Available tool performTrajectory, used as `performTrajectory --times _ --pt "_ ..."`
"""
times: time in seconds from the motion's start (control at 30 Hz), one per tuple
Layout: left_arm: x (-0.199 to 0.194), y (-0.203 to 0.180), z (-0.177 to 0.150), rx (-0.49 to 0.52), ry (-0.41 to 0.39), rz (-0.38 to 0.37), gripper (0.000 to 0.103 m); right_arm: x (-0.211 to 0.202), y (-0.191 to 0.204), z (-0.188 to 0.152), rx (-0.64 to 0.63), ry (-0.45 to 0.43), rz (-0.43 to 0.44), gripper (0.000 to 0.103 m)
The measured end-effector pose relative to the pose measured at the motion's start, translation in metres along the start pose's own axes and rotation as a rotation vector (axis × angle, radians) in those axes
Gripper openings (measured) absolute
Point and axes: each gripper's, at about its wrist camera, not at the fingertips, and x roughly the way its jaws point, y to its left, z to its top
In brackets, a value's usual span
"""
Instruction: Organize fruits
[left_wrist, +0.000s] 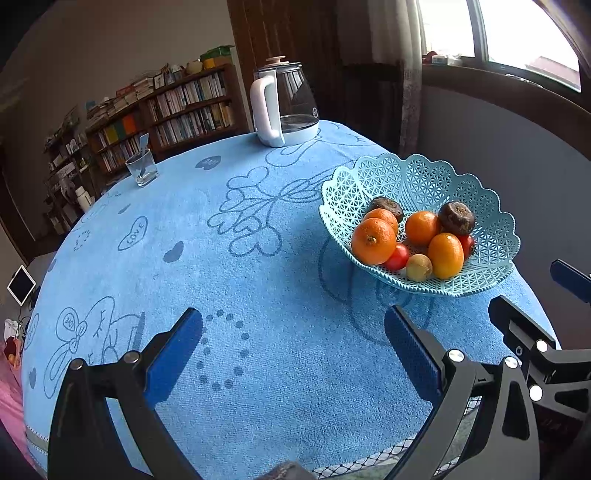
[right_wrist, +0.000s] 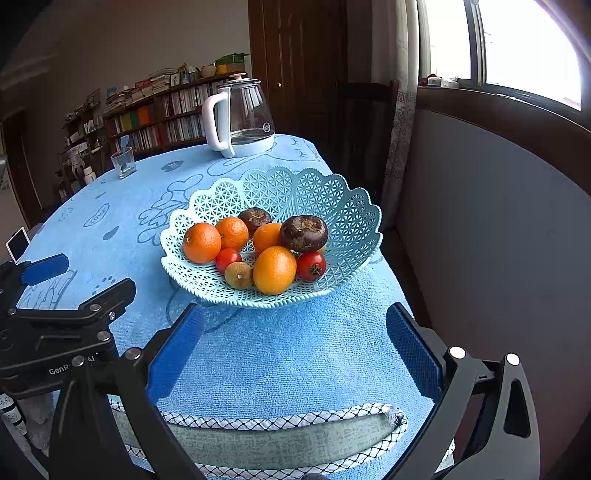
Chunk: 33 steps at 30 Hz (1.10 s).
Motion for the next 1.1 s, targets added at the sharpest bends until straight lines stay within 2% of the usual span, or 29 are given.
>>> performTrajectory --times 0.37,1.1 --pt "-0.0065 -0.0026 -0.0021 0.016 -0.028 0.017 0.098 0.0021 -0.0008 -0.0003 0.008 -0.001 -0.003 0.1" --pt "-0.0076 -0.0016 -0.0015 0.015 -0.024 0.02 0.098 0.0007 -0.0007 0.0002 0.007 -0.002 -0.005 0.1"
